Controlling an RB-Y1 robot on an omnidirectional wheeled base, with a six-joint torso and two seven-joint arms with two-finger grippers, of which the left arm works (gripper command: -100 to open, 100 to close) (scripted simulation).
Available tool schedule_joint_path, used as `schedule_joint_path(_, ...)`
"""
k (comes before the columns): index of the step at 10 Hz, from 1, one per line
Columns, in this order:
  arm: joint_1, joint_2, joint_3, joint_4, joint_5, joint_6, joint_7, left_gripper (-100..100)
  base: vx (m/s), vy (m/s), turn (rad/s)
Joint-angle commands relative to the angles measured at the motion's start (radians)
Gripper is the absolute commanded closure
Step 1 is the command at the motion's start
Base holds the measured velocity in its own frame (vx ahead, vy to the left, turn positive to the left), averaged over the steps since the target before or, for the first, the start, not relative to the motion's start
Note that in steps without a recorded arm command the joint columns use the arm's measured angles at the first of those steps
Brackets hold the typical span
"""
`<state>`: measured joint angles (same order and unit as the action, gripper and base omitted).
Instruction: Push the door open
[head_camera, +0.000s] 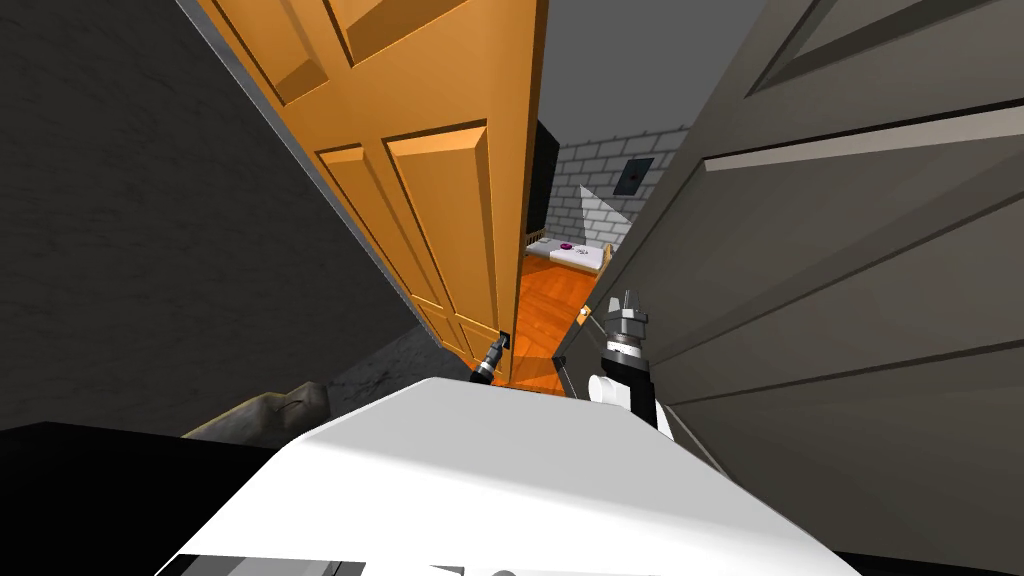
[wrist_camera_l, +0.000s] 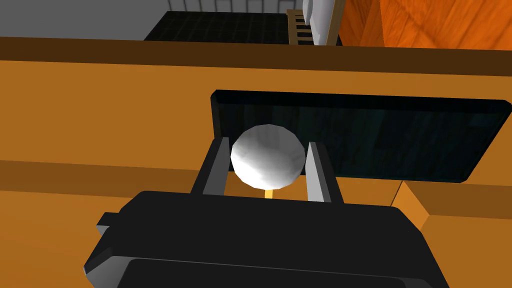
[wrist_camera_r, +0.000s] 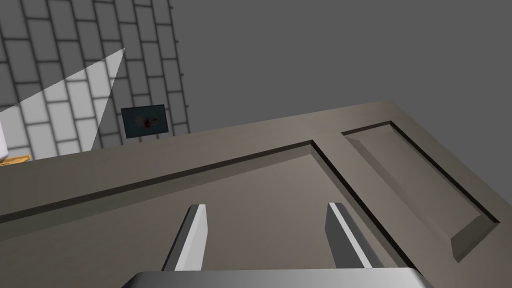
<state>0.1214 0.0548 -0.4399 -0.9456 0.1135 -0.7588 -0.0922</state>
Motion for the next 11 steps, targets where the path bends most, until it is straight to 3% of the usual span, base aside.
schedule_joint_path(1,-0.001,0.013,0.0,0.002,-0.007,0.001,0.003,100,0.117,0.051,0.19)
schedule_joint_path(4,-0.003,0.026,0.001,0.006,-0.017,0.002,0.006,100,0.176,0.04,0.162)
schedule_joint_path(5,0.012,0.024,-0.013,-0.013,-0.016,0.008,0.005,-100,-0.066,0.008,0.062)
schedule_joint_path(11,0.043,0.011,-0.038,-0.055,-0.013,0.02,0.001,-100,-0.212,0.017,0.022)
